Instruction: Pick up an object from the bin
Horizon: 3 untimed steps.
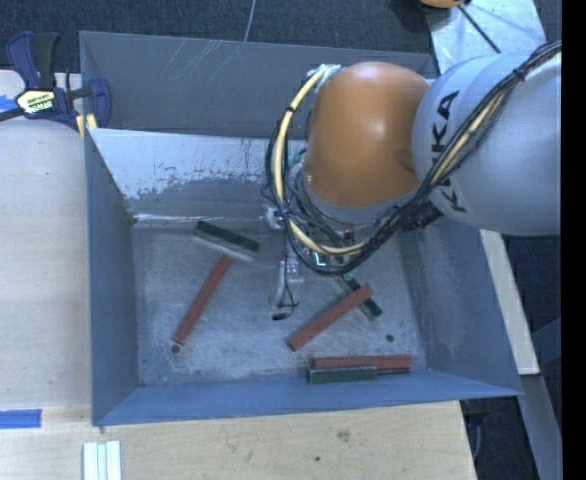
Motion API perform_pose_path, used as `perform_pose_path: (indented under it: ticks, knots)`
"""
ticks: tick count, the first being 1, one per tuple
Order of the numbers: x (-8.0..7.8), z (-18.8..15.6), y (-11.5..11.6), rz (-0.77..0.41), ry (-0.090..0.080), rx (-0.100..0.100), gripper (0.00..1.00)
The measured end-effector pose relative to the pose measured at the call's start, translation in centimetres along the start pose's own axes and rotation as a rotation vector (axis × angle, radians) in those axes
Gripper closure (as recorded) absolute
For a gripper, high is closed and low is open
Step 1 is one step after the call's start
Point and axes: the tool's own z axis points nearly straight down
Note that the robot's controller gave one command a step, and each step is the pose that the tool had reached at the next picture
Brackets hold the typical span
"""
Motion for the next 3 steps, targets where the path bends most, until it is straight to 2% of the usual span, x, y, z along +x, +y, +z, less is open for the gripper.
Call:
perform_pose_path:
  ticks: [1,2,3]
  knots:
    - [-0.2,-0.4,-0.1,0.002,-0.007,-0.001,0.0]
    - [-3.5,2.8,1.2,-0.267,-0.016,0.001,0.0]
    - [-5.4,4.7,3.0,-0.388,-0.008,0.0,0.0]
